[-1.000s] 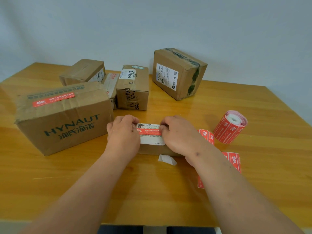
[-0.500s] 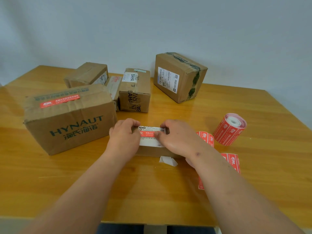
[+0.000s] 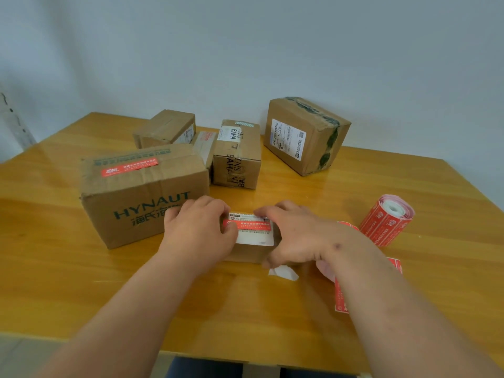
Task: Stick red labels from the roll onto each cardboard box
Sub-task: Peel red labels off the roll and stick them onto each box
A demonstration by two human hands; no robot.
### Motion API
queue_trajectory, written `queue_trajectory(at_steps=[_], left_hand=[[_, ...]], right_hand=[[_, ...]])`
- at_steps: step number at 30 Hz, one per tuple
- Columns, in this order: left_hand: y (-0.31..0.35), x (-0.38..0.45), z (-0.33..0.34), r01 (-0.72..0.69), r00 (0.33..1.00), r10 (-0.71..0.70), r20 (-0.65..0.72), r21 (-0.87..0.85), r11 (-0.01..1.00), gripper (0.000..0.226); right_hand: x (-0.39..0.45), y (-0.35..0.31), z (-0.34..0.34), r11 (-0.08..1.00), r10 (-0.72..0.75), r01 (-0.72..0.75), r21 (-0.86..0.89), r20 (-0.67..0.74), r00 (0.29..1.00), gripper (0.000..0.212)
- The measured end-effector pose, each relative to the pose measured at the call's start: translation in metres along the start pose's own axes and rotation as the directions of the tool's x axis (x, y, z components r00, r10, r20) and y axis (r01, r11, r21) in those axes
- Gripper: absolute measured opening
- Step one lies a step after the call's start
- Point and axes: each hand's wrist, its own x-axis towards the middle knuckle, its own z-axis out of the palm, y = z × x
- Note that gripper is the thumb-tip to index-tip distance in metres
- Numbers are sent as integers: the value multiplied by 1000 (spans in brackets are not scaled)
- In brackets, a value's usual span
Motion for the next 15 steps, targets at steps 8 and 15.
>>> queue_trajectory(at_steps=[8,15], left_hand=[[-16,1,-25,-54,995,42,87,140,989,42],[-45,4,-35,81,997,-82,-7,234,969,46]], right_hand=[[28,-37,19,975,-160,189,119,-216,963,82],[56,-61,29,962,-163,227,150,-350,923,79]])
